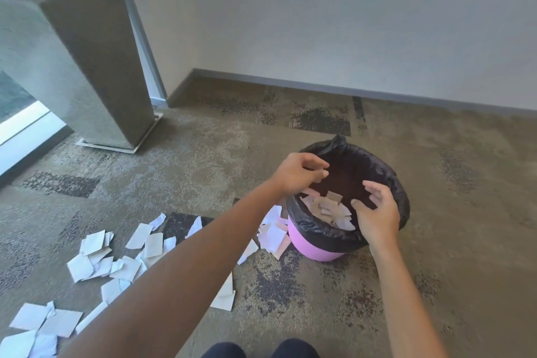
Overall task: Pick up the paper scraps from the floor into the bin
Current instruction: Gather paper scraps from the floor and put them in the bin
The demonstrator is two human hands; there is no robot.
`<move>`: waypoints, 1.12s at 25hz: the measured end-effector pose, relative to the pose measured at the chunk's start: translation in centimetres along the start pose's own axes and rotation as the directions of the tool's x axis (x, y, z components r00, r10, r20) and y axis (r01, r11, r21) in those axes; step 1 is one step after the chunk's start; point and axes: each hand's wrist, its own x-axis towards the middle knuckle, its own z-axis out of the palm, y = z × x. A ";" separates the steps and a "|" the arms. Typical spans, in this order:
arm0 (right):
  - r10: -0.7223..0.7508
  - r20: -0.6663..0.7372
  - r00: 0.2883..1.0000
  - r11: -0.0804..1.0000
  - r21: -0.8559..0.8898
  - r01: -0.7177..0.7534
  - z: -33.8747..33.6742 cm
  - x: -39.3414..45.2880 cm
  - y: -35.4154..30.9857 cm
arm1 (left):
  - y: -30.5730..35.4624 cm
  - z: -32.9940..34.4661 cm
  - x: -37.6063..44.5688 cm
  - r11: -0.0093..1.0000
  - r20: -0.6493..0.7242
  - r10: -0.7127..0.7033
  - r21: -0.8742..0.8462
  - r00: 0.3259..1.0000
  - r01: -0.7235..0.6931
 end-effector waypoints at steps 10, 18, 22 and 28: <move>-0.347 0.194 0.918 0.938 0.086 0.336 3.7 -6.7 -5.9 | -19.1 -7.4 -5.9 0.883 -0.332 -0.246 0.311 0.911 0.352; -0.041 0.829 0.558 0.860 -0.255 0.441 17.0 -8.0 3.7 | -28.8 -6.2 -9.9 0.363 -0.200 -0.585 0.802 0.786 0.475; 0.191 0.815 0.547 0.591 -0.541 0.599 21.2 -5.7 8.4 | -30.6 -6.0 -11.0 0.284 -0.116 -0.529 0.909 0.841 0.304; 0.302 0.709 0.637 0.172 -0.698 0.695 24.6 -0.8 10.9 | -31.8 -6.9 -11.1 0.280 -0.010 -0.447 0.948 0.895 0.150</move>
